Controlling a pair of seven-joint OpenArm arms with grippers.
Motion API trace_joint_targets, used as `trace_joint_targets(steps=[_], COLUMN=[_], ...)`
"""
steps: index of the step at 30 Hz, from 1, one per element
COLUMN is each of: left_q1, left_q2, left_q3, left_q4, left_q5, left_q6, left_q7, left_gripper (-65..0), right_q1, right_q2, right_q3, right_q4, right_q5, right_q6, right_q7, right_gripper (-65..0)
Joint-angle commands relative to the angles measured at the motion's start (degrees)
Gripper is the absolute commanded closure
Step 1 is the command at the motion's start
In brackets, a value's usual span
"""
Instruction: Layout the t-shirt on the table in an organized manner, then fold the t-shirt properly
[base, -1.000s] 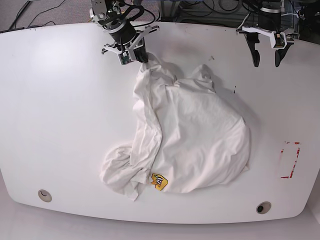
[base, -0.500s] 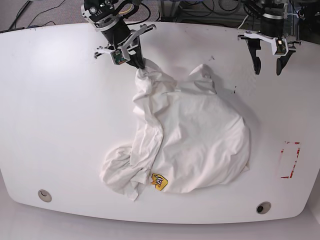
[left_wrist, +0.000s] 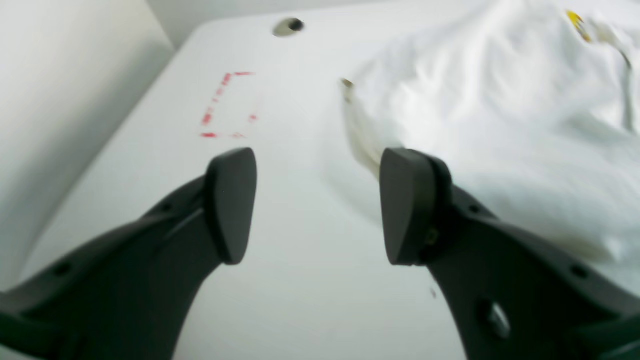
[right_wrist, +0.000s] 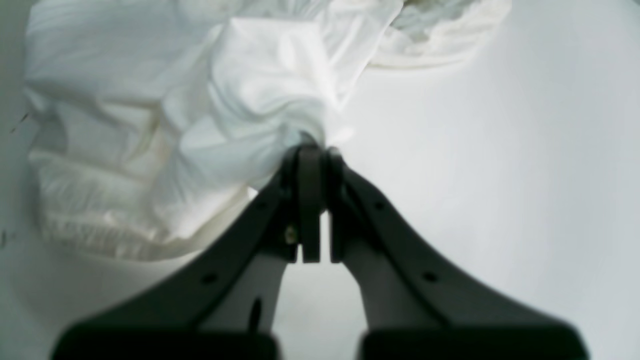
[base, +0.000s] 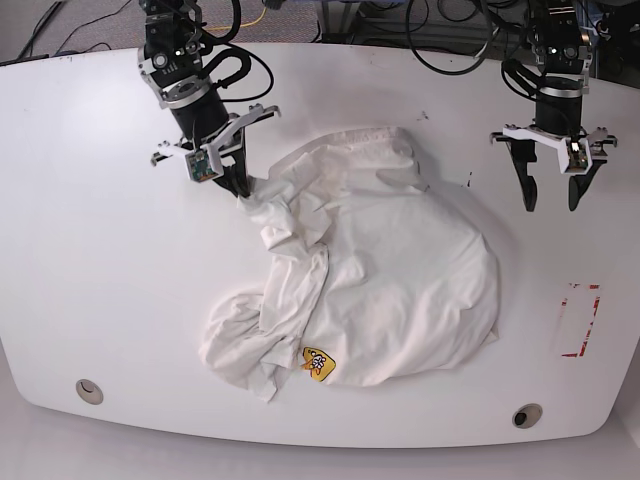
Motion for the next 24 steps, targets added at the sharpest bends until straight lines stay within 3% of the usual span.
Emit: trace_joint_targets(steps=[1, 7, 17, 24], left_q1=[-1.0, -5.1, -16.3, -21.2], left_q2=[-0.4, -0.2, -0.1, -0.1], left_q3=[-0.3, 0.0, -4.7, -6.8], left_q4=[1.0, 0.8, -0.7, -3.8], left_q5=[-0.3, -0.6, -13.5, -19.1], left_q6=[0.0, -0.1, -0.1, -0.1], left_q7=[-0.4, 2.1, 19.5, 27.2], left_gripper=[-37.1, -37.1, -37.1, -37.1], right_q1=[2.7, 7.7, 13.0, 16.9], right_q2=[0.2, 0.2, 0.3, 0.3], right_q3=[1.8, 3.1, 5.8, 9.5], right_q4=[1.1, 1.1, 1.2, 1.2], right_q5=[0.5, 0.7, 0.6, 0.6], right_q6=[0.1, 0.1, 0.1, 0.1], right_q7=[0.0, -2.8, -4.3, -4.3], right_gripper=[-0.2, -0.3, -0.5, -0.5])
